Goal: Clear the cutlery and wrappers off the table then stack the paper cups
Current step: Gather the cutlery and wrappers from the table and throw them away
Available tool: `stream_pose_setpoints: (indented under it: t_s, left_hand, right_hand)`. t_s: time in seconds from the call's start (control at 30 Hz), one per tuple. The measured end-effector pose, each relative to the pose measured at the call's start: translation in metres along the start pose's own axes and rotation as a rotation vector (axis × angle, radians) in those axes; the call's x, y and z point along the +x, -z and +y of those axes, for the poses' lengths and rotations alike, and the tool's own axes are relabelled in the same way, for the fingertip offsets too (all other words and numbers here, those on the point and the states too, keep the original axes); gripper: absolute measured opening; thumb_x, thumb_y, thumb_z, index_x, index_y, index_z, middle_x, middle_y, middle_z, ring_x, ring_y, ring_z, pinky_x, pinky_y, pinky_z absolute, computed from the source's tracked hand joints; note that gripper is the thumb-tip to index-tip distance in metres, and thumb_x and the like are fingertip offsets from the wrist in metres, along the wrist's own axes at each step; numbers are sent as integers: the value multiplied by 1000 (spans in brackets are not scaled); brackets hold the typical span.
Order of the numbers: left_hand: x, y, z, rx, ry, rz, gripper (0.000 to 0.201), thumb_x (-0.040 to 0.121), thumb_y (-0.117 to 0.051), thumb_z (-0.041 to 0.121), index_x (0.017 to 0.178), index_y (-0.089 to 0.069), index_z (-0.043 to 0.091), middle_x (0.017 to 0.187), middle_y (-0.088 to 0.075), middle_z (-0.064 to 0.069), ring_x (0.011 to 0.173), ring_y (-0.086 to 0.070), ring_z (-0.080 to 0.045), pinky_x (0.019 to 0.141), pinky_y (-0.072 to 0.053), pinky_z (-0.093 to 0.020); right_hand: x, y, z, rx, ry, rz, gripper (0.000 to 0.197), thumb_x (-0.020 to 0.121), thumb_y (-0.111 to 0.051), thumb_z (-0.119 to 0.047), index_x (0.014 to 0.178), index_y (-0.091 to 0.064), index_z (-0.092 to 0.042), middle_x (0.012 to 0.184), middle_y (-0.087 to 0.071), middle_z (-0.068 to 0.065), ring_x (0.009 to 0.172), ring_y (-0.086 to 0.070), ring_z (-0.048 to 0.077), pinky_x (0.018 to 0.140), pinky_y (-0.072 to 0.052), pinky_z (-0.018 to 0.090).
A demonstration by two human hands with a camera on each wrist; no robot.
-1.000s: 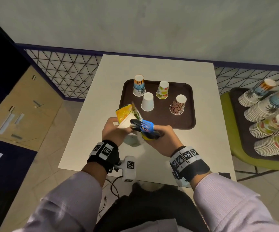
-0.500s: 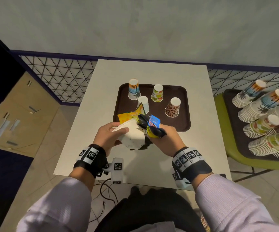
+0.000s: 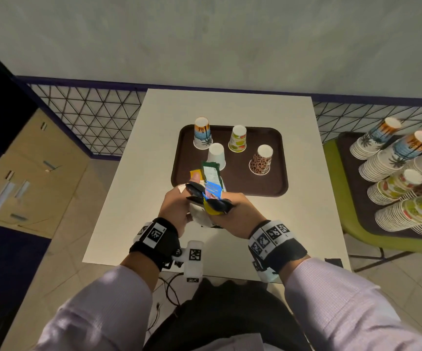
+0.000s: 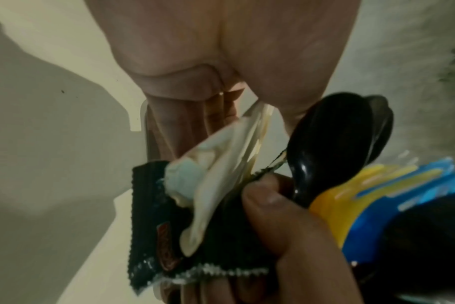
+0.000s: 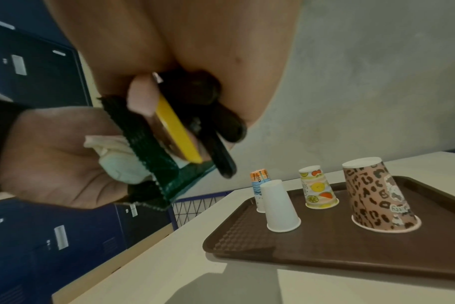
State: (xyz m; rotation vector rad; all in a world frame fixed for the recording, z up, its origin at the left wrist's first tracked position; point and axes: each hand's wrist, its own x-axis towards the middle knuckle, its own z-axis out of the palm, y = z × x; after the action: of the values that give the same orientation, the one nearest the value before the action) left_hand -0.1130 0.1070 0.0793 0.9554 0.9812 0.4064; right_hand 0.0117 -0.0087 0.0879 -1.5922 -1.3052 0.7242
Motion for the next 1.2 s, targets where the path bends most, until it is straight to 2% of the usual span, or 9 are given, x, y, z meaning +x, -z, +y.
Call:
stream_pose_setpoints:
  t_s: [0.07, 0.27, 0.4, 0.5, 0.63, 0.77, 0.87, 0.93, 1.2]
  left_hand:
    - [0, 0, -3, -15, 27, -30, 66, 75, -76, 55, 121, -70, 8, 116, -75, -12, 106, -71, -33, 91, -55, -47]
    - [-5, 6, -2, 84, -60, -174, 37, 78, -60, 11, 111, -72, 0, 109, -72, -23, 95, -68, -33, 85, -53, -42]
    - [-2, 8, -6, 197, -239, -27, 27, 69, -66, 5, 94, -77, 6, 98, -76, -21, 91, -71, -39, 87, -58, -47]
    - [-2, 8, -6, 215, -247, 68, 20, 72, -71, 11, 91, -79, 12, 91, -78, -10, 82, -71, -22, 77, -54, -37]
    - [-4, 11, 3, 132, -187, 89, 19, 82, -67, 14, 98, -77, 14, 99, -79, -9, 91, -74, -25, 70, -52, -34]
    - [-8, 6, 13, 129, -200, 17, 22, 80, -67, 18, 100, -73, 13, 103, -77, -14, 94, -72, -32, 73, -52, -42]
    - [-14, -6, 19, 139, -256, -28, 23, 79, -66, 16, 101, -70, 9, 97, -77, -14, 85, -72, -27, 73, -57, -38]
    - [-14, -11, 21, 161, -279, -43, 22, 79, -67, 16, 101, -69, 10, 97, -77, -14, 84, -73, -27, 75, -57, -42]
    - [-10, -20, 23, 304, -329, -14, 14, 91, -65, 0, 93, -61, 14, 83, -75, -1, 74, -72, -15, 65, -56, -33]
  right_hand:
    - [0, 0, 0, -30, -25, -33, 18, 86, -73, -2, 72, -61, -2, 67, -54, 3, 63, -42, 10, 59, -40, 21]
    - [-9, -1, -5, 9, -55, -42, 21, 91, -70, -10, 77, -65, 5, 69, -56, 7, 59, -47, -2, 61, -38, 9]
    - [-7, -1, -8, 119, -264, -56, 20, 93, -72, -13, 80, -64, 0, 69, -59, 8, 61, -44, 6, 62, -43, 22]
    - [-4, -1, -9, 301, -406, 128, 21, 90, -73, -14, 74, -60, -17, 63, -53, -6, 58, -46, 8, 59, -42, 22]
    - [-1, 10, 4, 533, -496, 500, 32, 91, -75, -20, 69, -52, -17, 53, -47, -1, 45, -44, 13, 49, -41, 23]
    - [-3, 15, 16, 660, -596, 409, 39, 85, -78, -44, 68, -56, -15, 52, -46, 6, 43, -41, 19, 50, -38, 30]
    - [-5, 8, 8, 779, -559, 279, 43, 84, -77, -47, 111, -71, -15, 97, -77, 5, 90, -73, 27, 82, -57, 41]
    - [-6, 5, -1, 909, -530, 246, 43, 90, -74, -36, 128, -65, -18, 123, -73, 7, 115, -69, 27, 97, -56, 44]
    - [-7, 5, 7, 866, -495, 261, 61, 75, -86, -26, 131, -65, -14, 127, -70, 15, 119, -65, 41, 101, -46, 69]
